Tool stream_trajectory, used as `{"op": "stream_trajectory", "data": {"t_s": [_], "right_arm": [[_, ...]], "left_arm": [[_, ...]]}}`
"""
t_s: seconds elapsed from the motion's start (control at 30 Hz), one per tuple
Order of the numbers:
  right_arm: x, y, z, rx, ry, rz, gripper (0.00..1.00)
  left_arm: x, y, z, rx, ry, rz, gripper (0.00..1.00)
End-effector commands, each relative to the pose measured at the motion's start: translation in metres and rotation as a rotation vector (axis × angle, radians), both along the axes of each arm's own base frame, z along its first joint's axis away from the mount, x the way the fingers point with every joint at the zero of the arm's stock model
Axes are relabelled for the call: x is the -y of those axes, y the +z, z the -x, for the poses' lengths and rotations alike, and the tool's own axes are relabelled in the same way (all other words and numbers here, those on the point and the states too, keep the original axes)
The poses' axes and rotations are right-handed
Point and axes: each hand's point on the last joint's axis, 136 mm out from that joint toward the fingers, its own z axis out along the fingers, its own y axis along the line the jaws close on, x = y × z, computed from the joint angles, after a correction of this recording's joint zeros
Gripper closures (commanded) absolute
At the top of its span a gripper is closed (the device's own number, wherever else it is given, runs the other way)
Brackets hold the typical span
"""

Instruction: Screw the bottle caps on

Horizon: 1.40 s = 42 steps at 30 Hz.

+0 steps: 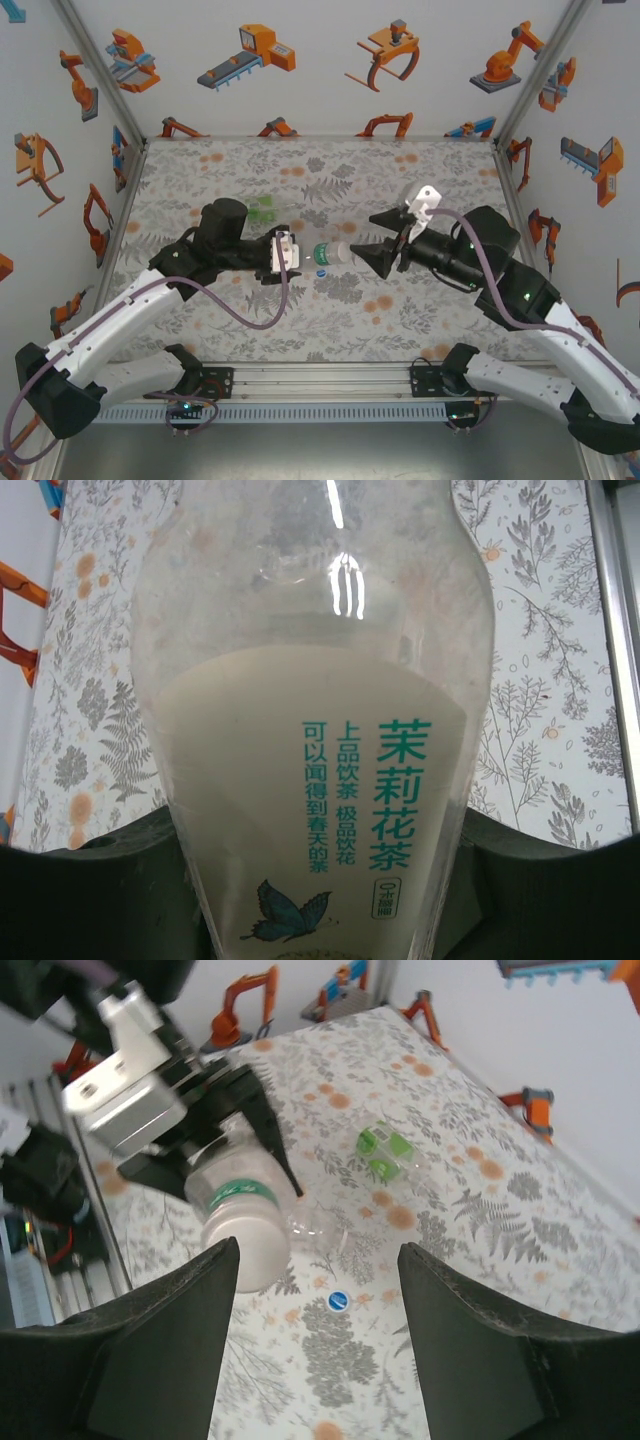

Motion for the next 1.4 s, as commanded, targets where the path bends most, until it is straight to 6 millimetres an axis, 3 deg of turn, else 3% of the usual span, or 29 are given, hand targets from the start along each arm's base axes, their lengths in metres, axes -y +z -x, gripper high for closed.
{"op": "stream_trajectory", "data": {"t_s": [0.0,0.2,0.57,0.7,1.37], "right_arm": [[-0.011,0.003,0.031,0.155,0.206,0.092,0.37],[-0.022,-0.008,0.049,0.168,0.36,0.152,0.37],[-0.033,-0.017,0.036,0.157,0.342,0.17,0.38],[-0.035,-0.02,0.036,0.145,0.354,0.176,0.45],[-0.033,-0.028,0.031,0.127,0.327,0.204,0.53]], "left_arm": [[0.002,0.013,0.009,0.016,-0.052,0.027,1.0],[0.002,0.014,0.011,0.016,-0.057,0.027,1.0],[0.003,0.017,0.015,0.013,-0.078,0.037,1.0],[0.002,0.017,0.016,0.013,-0.08,0.04,1.0],[0.002,0.021,0.02,0.022,-0.093,0.051,1.0]]}}
